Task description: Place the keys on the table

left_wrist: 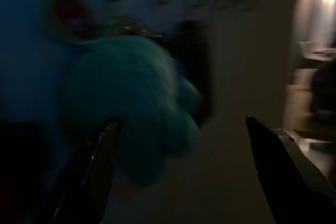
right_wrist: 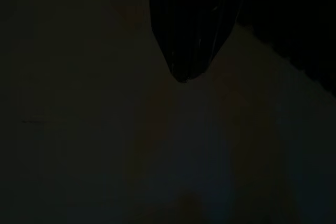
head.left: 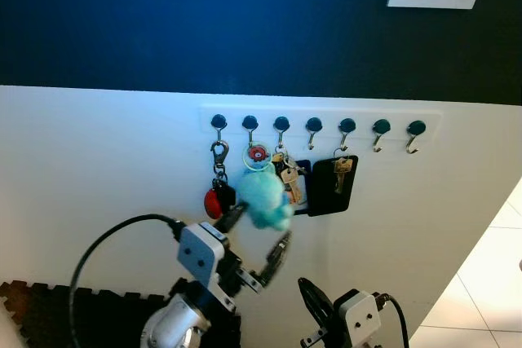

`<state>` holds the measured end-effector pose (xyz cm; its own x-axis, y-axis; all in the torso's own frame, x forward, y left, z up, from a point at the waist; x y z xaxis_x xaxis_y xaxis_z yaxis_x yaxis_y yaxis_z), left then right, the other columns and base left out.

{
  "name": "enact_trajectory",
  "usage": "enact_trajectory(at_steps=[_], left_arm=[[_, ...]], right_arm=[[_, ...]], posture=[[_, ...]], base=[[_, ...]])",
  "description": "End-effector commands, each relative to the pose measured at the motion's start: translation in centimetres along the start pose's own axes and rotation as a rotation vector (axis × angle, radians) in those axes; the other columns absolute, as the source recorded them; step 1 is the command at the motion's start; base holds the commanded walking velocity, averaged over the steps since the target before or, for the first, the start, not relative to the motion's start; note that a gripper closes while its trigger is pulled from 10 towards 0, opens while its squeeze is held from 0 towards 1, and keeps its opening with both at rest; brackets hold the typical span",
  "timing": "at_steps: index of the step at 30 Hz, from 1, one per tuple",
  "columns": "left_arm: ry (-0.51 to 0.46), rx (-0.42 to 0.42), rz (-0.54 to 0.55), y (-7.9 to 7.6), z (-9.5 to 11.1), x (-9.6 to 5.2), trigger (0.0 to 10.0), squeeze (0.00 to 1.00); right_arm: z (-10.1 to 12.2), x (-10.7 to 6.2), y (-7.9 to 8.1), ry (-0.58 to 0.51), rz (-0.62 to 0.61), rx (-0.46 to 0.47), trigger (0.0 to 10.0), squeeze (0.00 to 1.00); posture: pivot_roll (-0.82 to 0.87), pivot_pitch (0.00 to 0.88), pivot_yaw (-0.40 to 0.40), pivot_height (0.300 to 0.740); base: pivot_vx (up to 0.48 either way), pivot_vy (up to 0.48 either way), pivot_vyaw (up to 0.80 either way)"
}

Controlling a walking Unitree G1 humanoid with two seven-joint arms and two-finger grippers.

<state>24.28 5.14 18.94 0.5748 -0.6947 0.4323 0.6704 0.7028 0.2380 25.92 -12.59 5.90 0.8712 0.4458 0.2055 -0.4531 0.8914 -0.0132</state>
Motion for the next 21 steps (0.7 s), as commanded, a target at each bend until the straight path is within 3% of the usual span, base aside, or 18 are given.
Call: enact_trajectory(at_steps=[1,5,14,17,21], left_arm=[[0.017,0.002,-0.038,-0.4,-0.1,-0.1,10.0,0.0],[0.054,0.087,0.01,0.2,-0.7,0.4,10.0,0.0],[0.113,0.104,0.048,0.9,-1.5,0.7,10.0,0.0],[0.165,0.155,0.081,1.3,-2.1,0.5,10.0,0.0],[0.157,0.179,0.128,1.9,-1.9,0.5,10.0,0.0]], right_arm=[[-0.1,-0.1,0.1,0.007,0.0,0.011,10.0,0.0],[0.7,0.2,0.3,-0.044,0.007,0.031,10.0,0.0],[1.4,-0.2,1.1,-0.071,0.067,0.038,10.0,0.0],[1.3,-0.2,1.3,-0.064,0.072,0.031,10.0,0.0],[1.3,-0.2,1.3,-0.063,0.072,0.03,10.0,0.0]], posture=[[0.06,0.043,0.009,0.74],[0.06,0.043,0.01,0.74],[0.06,0.047,0.013,0.74],[0.06,0.05,0.012,0.74],[0.06,0.052,0.012,0.74]], base=[[0.0,0.0,0.0],[0.0,0.0,0.0],[0.0,0.0,0.0],[0.0,0.0,0.0],[0.0,0.0,0.0]])
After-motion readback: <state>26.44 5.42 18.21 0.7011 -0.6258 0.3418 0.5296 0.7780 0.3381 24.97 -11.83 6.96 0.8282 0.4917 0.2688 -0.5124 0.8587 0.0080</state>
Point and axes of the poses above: a point about 5 cm out from each wrist's last joint towards the gripper, its own x axis pointing out of the wrist towards the gripper, its own z axis along the axis of the wrist's last joint, y = z × x, the point moved 2 cm from there along x, pointing out of the wrist towards the gripper, and after that the axes turned 6 degrees about x, right-handed, at the moved point
